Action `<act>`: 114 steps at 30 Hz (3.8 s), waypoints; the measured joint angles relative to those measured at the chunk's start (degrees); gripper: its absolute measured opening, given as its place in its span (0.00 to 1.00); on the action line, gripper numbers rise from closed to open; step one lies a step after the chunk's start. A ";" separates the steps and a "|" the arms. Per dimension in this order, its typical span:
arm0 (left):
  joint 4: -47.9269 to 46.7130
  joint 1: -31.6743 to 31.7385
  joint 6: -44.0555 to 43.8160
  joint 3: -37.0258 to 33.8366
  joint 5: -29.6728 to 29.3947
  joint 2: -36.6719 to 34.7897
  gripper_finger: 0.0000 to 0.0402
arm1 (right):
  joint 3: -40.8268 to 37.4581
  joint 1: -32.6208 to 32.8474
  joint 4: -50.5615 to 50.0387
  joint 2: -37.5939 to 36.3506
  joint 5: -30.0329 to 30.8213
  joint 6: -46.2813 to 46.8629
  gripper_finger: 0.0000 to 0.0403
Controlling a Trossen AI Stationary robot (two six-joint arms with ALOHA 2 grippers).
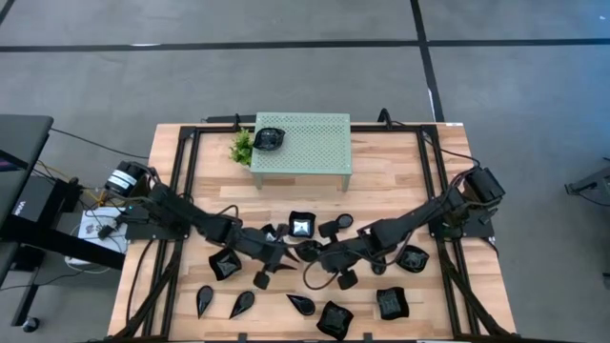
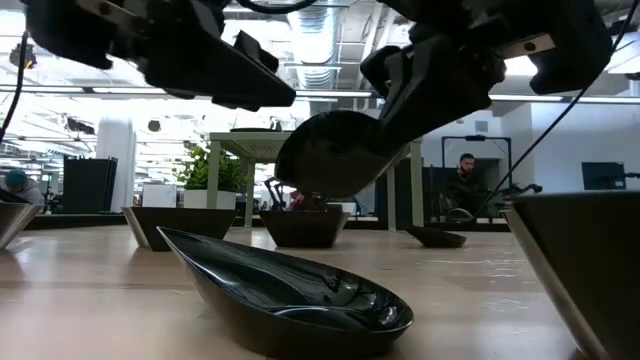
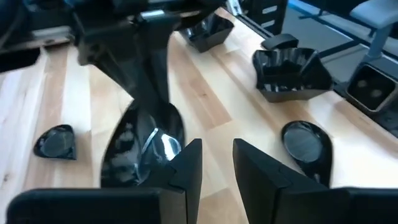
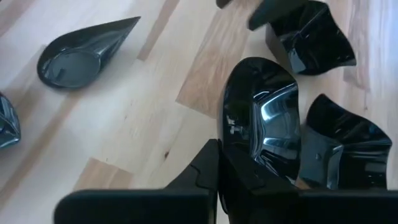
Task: Pick & Place Mini shaped plates
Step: Stack the leaf-shaped plate on top of the other leaf-shaped plates on the shelf
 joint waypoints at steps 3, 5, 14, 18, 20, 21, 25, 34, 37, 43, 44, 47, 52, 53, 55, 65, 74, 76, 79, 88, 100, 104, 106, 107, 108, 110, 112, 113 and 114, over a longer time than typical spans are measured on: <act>0.04 0.90 -0.39 0.00 0.03 -0.04 0.23 | 0.04 -0.04 -0.18 -0.02 -1.61 -0.43 0.02; 0.14 1.43 -0.77 0.00 0.03 -0.11 0.23 | 0.04 0.00 -0.14 -0.02 -2.16 -0.43 0.02; -1.83 1.86 -5.16 -0.02 1.62 -0.03 0.23 | 0.07 0.59 1.66 -0.02 -2.16 -0.45 0.01; -2.05 1.86 -5.18 -0.02 2.84 -0.03 0.23 | 0.11 0.52 4.11 -0.04 -2.14 -0.47 0.01; -2.07 1.86 -5.18 -0.02 2.86 -0.03 0.23 | 0.11 0.52 4.66 -0.04 -2.11 -0.45 0.01; -2.07 1.87 -5.18 -0.02 2.86 -0.03 0.23 | 0.11 0.52 4.87 -0.04 -2.11 -0.47 0.01; -2.05 1.86 -5.14 -0.02 2.86 -0.03 0.22 | 0.11 0.52 5.51 -0.04 -2.09 -0.52 0.01; -2.05 1.82 -3.10 -0.04 3.10 -0.03 0.02 | 0.13 0.48 7.84 -0.13 -1.52 -4.98 0.07; -2.05 1.84 -3.04 -0.04 3.83 -0.03 0.02 | 0.13 0.44 7.84 -0.13 -1.54 -4.96 0.12; -2.07 1.84 -5.96 -0.07 9.14 -0.03 0.02 | 0.13 0.52 9.02 -0.13 -1.79 -4.93 0.19; -2.09 1.84 -6.52 -0.09 9.99 -0.03 0.02 | 0.15 0.52 9.35 -0.13 -1.81 -4.93 0.20; -2.11 1.59 -6.98 -0.09 10.54 -0.03 0.02 | 0.15 0.52 9.32 -0.13 -1.80 -4.41 0.22; -3.48 1.56 -8.50 -0.09 10.57 -0.03 0.02 | 0.15 0.52 9.12 -0.13 -1.81 -2.95 0.25; -4.33 1.56 -9.18 -0.09 10.60 -0.03 0.02 | 0.15 0.52 9.06 -0.13 -1.81 -2.94 0.26; -6.51 1.50 -10.28 -0.09 10.71 -0.03 0.02 | 0.15 0.52 9.08 -0.13 -1.81 -2.81 0.26; -12.70 -0.95 -9.78 0.02 2.82 -7.01 0.02 | 0.15 0.52 8.74 -0.13 -1.75 -2.81 0.28; -38.46 -2.15 -9.12 0.02 -19.05 -27.43 0.02 | 0.15 0.16 8.60 -0.13 -2.27 0.65 0.28; -38.92 -0.71 -3.35 0.02 -23.10 -31.05 0.02 | 0.15 -0.26 8.65 -0.13 -2.27 0.65 0.28; -37.42 2.75 7.40 0.02 -30.61 -35.65 0.03 | 0.15 -1.03 8.77 -0.13 -2.25 0.66 0.28; -32.50 26.61 28.07 0.04 -28.23 -39.87 0.02 | 0.13 -3.85 9.06 -0.13 -2.26 0.64 0.28; -28.13 45.90 36.05 0.02 -7.87 -29.37 0.02 | 0.13 -5.82 8.89 -0.13 -2.27 0.01 0.28; -27.13 46.28 37.48 0.02 -7.85 -26.89 0.02 | 0.13 -6.28 8.66 -0.13 -2.38 0.01 0.28; -26.35 46.24 37.53 0.02 -7.84 -26.44 0.04 | 0.11 -6.48 8.20 -0.12 -2.38 0.00 0.28; -25.81 46.22 37.53 0.02 -7.86 -26.28 0.05 | 0.11 -6.60 8.03 -0.11 -2.38 -0.05 0.28; -25.46 46.20 37.53 0.02 -8.04 -26.23 0.07 | 0.11 -6.64 7.80 -0.11 -2.38 -0.23 0.28; -24.46 46.20 37.53 0.02 -9.22 -26.25 0.10 | 0.11 -6.77 7.25 -0.11 -2.38 -0.39 0.28; -23.34 46.20 37.52 0.02 -10.08 -26.26 0.14 | 0.11 -6.97 7.03 -0.11 -2.42 -0.42 0.28; -22.89 46.05 37.41 0.02 -10.38 -26.26 0.16 | 0.11 -6.99 7.03 -0.11 -2.42 -0.42 0.28; -22.54 45.61 37.16 0.02 -10.83 -26.26 0.18 | 0.11 -7.08 7.01 -0.11 -2.42 -0.41 0.28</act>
